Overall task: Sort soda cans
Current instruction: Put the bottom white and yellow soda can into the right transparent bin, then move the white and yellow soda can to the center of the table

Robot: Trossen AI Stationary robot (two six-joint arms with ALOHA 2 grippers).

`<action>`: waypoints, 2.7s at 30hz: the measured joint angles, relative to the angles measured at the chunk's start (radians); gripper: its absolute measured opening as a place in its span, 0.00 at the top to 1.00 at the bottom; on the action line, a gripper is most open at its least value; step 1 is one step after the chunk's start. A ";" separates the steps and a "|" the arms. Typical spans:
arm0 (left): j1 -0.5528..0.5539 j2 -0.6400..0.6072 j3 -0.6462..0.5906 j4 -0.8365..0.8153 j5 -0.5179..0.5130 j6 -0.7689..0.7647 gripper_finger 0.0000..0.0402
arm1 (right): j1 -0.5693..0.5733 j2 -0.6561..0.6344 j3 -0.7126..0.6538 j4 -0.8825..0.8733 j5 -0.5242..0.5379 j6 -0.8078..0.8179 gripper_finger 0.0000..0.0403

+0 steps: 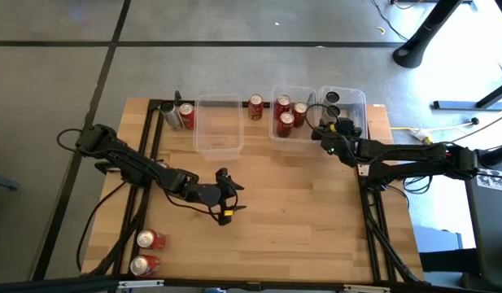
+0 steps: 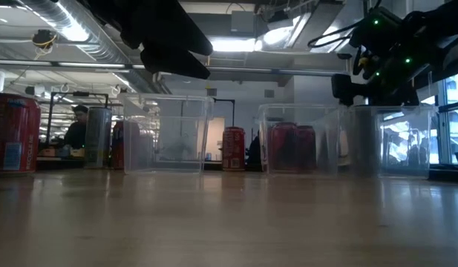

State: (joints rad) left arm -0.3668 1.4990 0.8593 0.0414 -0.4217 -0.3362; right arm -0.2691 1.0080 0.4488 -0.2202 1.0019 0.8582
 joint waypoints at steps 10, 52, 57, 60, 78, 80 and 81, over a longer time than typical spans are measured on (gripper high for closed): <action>0.000 0.000 0.000 -0.011 0.002 -0.031 0.26 | 0.001 -0.071 0.117 -0.007 -0.056 -0.195 0.24; 0.966 -0.318 0.365 -1.259 -0.062 -0.222 0.26 | 0.252 0.075 0.360 0.017 -0.584 -0.448 0.24; 1.041 -0.262 0.365 -1.253 -0.103 -0.175 0.26 | 0.252 0.104 0.360 0.018 -0.583 -0.448 0.24; 1.083 -0.242 0.365 -1.253 -0.142 -0.182 0.26 | 0.252 0.119 0.360 0.017 -0.584 -0.447 0.24; 1.267 -0.141 0.344 -1.166 -0.064 -0.139 0.26 | 0.258 0.150 0.361 0.029 -0.602 -0.445 0.24; 1.275 -0.140 0.344 -1.158 -0.059 -0.144 0.26 | 0.258 0.150 0.361 0.029 -0.602 -0.445 0.24; 1.277 -0.140 0.344 -1.152 -0.057 -0.147 0.26 | 0.258 0.150 0.361 0.032 -0.602 -0.445 0.24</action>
State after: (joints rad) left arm 0.9100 1.3586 1.2034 -1.1102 -0.4784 -0.4834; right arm -0.0113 1.1584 0.8097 -0.1882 0.4000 0.4129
